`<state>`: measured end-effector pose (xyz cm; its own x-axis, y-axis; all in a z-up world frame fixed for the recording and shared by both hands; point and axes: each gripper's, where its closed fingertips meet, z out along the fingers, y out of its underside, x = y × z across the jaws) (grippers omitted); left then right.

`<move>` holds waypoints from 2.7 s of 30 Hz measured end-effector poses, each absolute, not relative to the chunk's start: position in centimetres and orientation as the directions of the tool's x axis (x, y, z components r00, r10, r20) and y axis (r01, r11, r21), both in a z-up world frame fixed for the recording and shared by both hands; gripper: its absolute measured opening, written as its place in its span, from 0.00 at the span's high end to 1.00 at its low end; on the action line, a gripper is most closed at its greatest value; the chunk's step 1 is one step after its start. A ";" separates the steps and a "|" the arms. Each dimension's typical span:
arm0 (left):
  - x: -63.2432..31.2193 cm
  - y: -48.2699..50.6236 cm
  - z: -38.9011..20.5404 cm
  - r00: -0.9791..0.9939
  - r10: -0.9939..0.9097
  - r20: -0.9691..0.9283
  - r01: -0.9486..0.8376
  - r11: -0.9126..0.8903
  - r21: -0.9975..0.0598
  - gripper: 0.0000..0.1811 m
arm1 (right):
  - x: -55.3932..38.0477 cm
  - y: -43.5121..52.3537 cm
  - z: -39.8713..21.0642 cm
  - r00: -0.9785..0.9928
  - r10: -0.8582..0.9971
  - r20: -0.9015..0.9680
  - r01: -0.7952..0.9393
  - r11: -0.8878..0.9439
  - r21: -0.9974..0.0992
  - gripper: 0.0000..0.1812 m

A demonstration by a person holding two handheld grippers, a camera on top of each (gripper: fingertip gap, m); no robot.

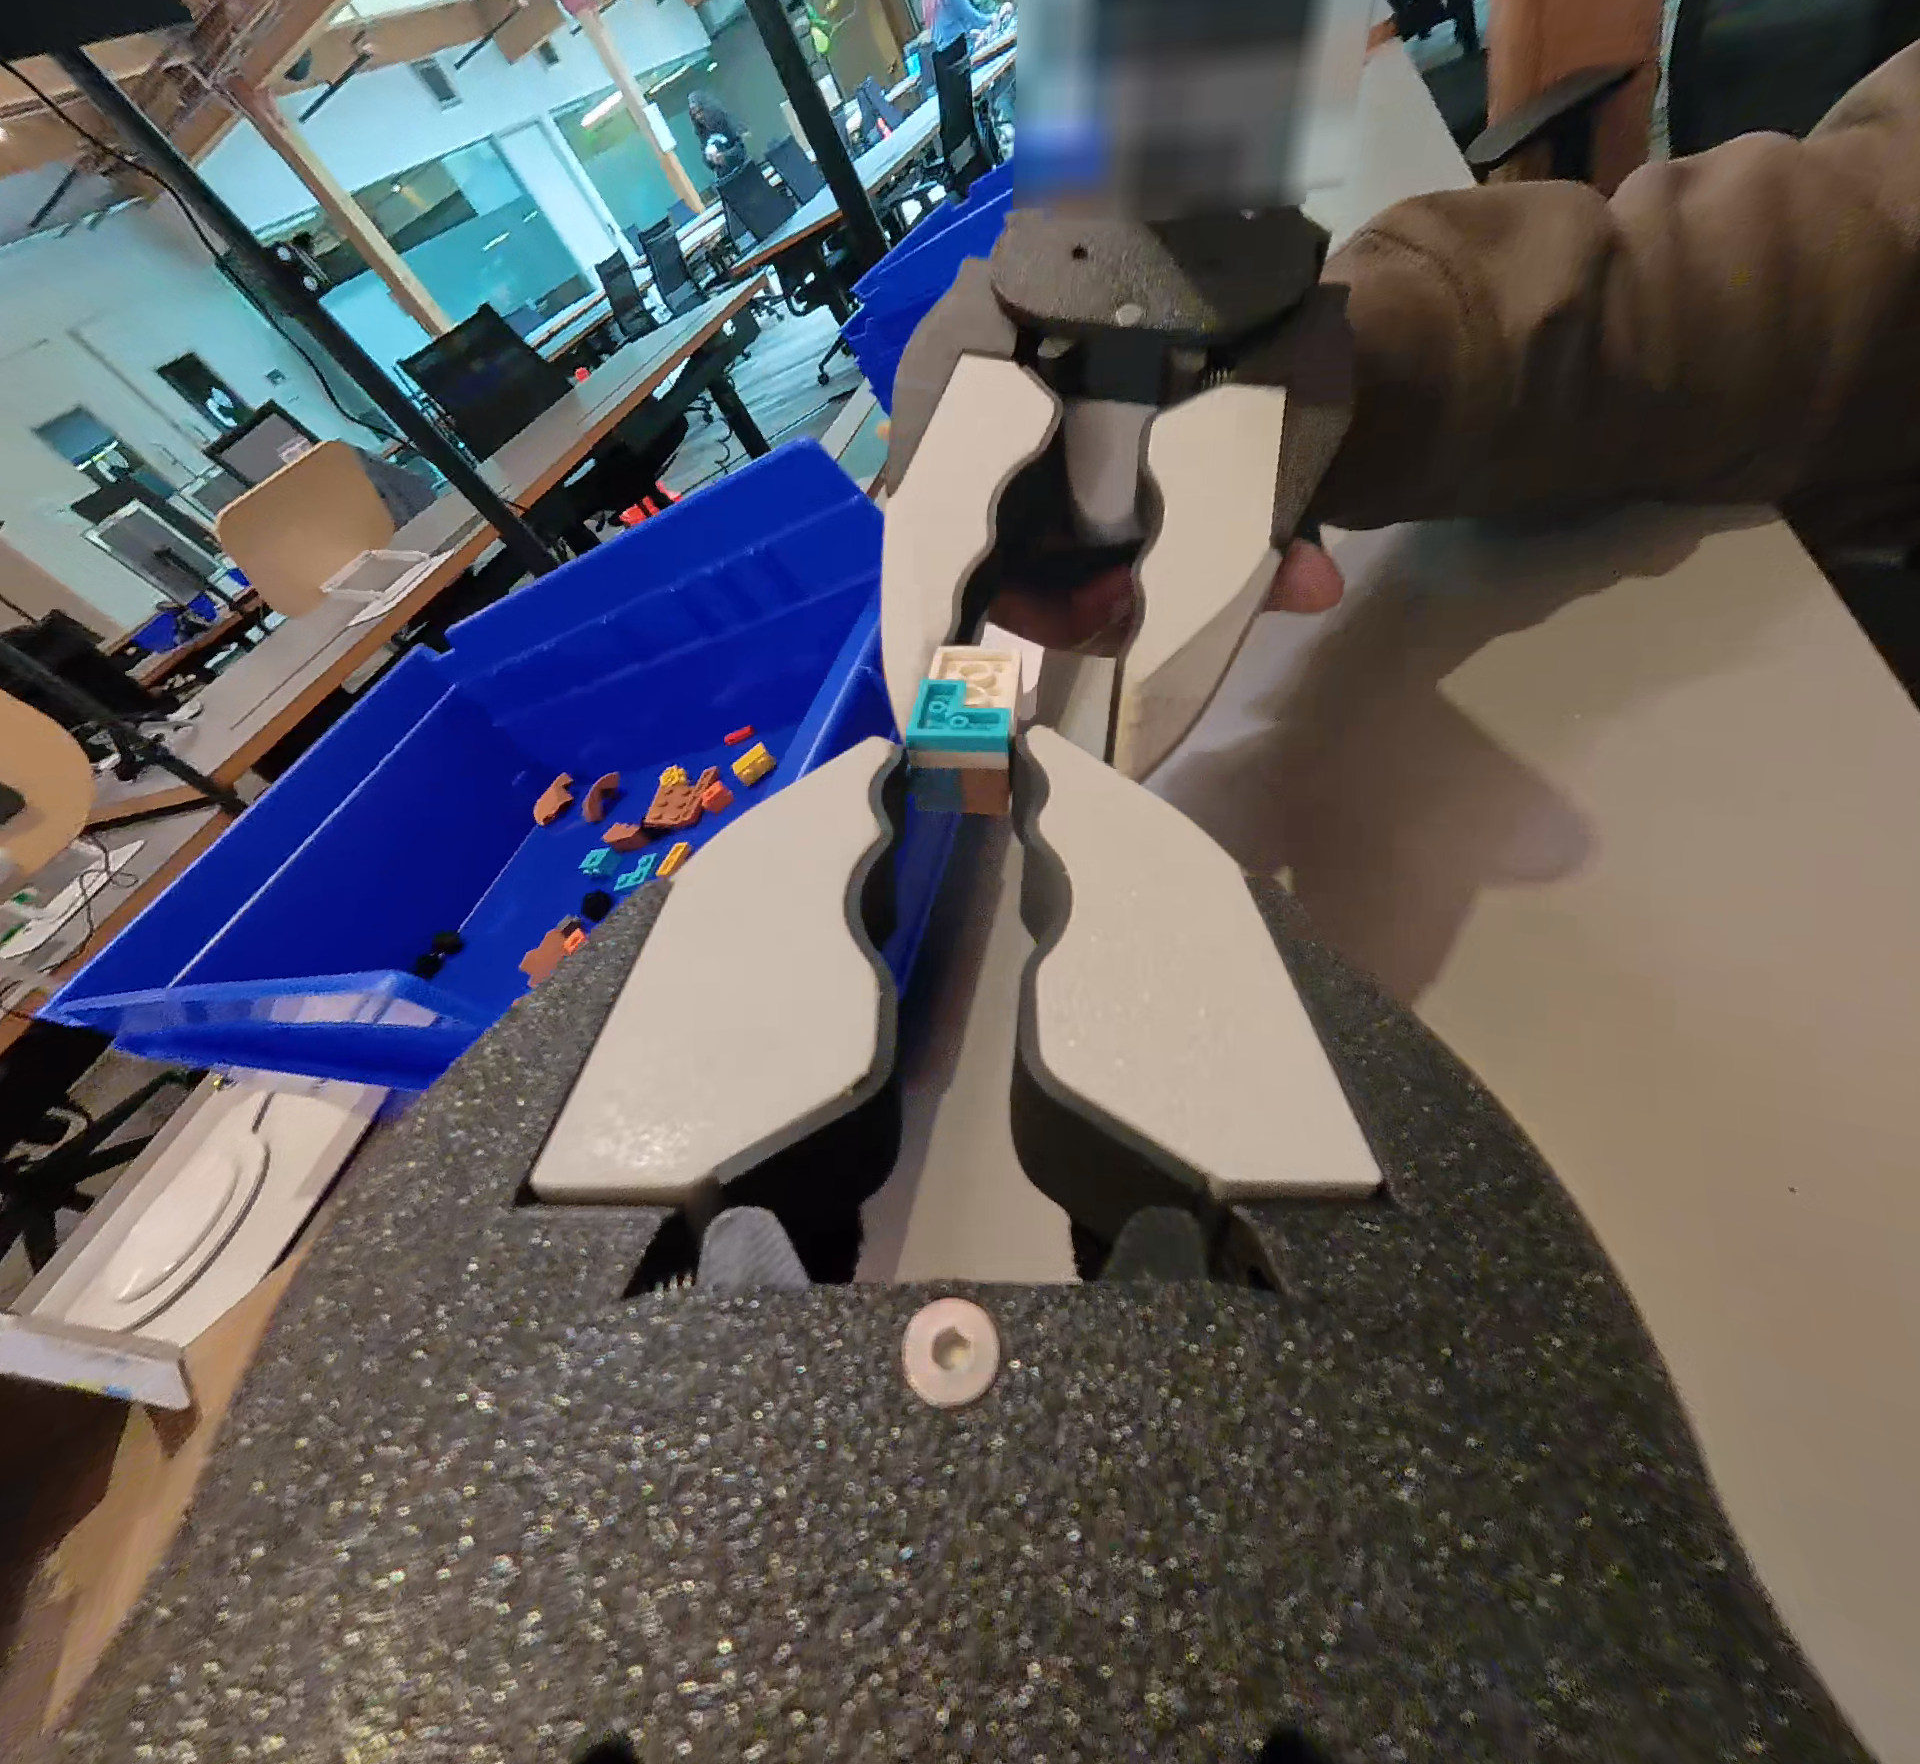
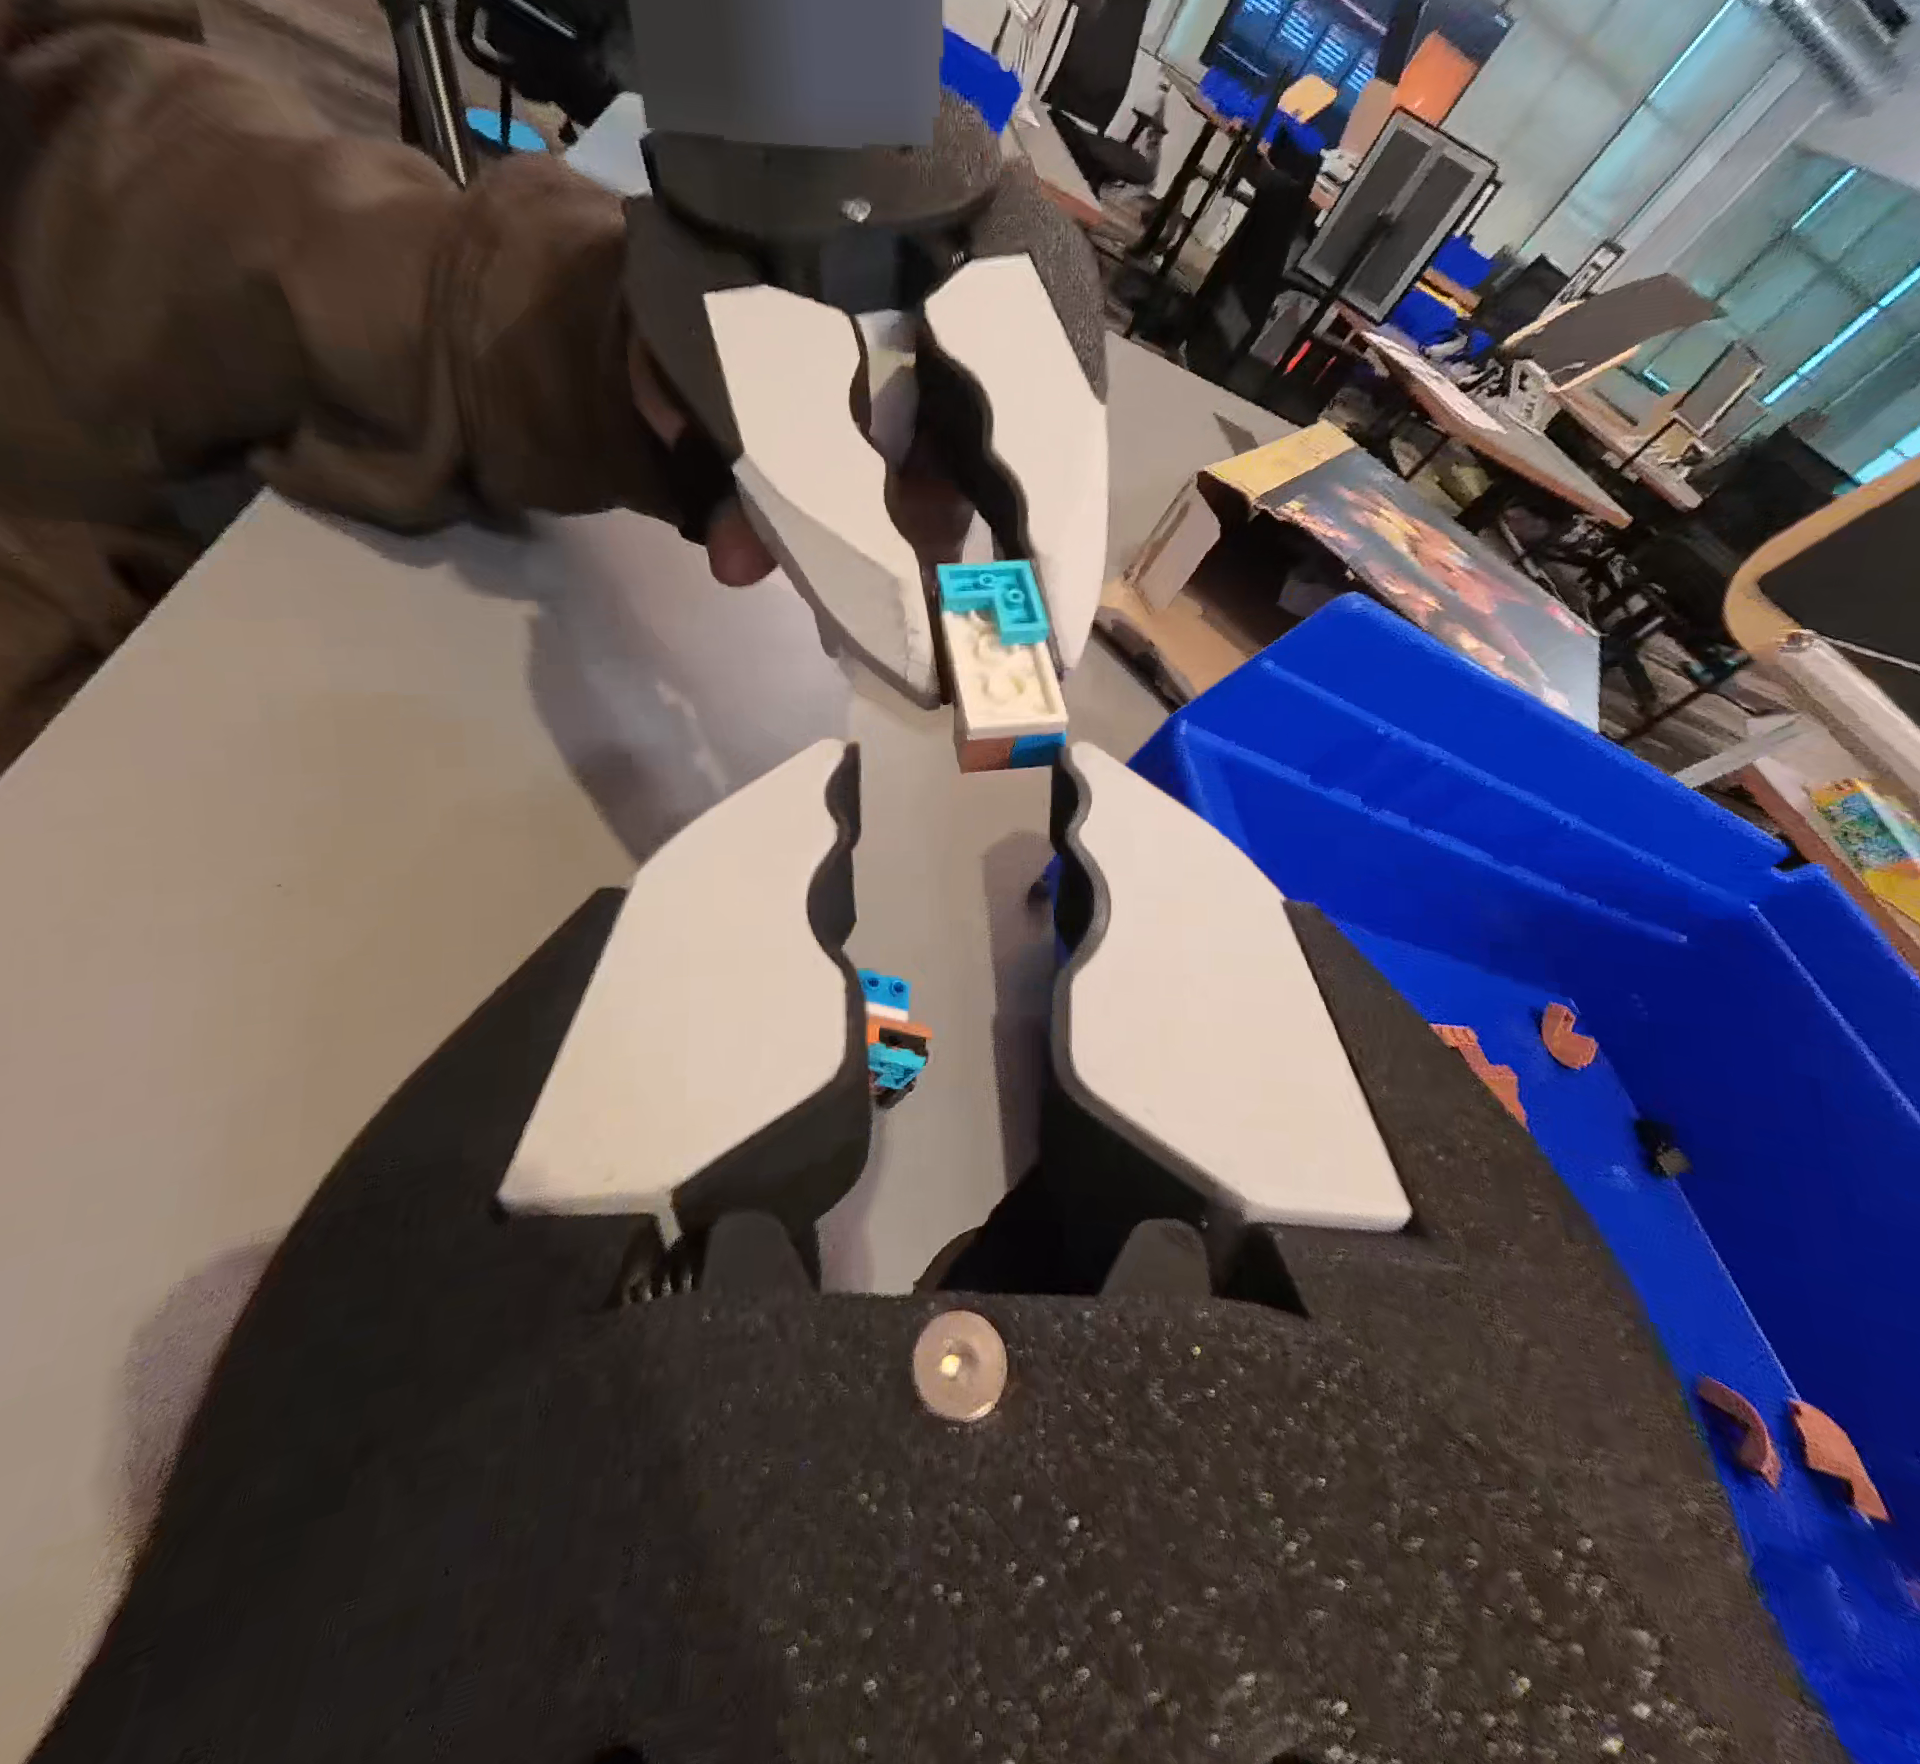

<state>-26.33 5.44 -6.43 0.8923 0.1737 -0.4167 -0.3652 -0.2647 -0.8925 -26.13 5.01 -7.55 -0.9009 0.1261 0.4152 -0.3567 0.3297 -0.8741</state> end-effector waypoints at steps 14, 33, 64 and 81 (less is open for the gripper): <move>-25.5 5.6 -3.7 0.946 0.173 -0.274 -0.276 -0.016 -0.961 0.81 | -26.0 5.5 -3.4 -0.933 0.219 0.287 -0.287 0.034 -0.957 0.91; -25.0 5.6 -2.7 0.975 0.140 -0.172 -0.188 0.116 -0.975 0.85 | -25.6 4.6 -3.1 -0.974 0.175 0.143 -0.174 -0.177 -0.969 0.91; -29.8 4.4 -9.0 0.245 0.016 -0.969 -0.582 -0.797 -0.161 0.90 | -28.9 4.5 -8.4 -0.126 -0.042 0.991 -0.636 0.770 -0.048 0.84; -28.5 5.2 -10.4 0.246 -0.093 -0.965 -0.668 -0.738 -0.100 0.90 | -27.5 4.6 -10.1 -0.325 -0.095 0.941 -0.671 0.725 -0.159 0.91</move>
<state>-28.51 5.23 -10.43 0.2459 -0.0925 -0.9649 -0.6679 -0.7375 -0.0995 -27.54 4.57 -10.13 -0.3255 -0.0949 0.9408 -0.6706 0.7246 -0.1589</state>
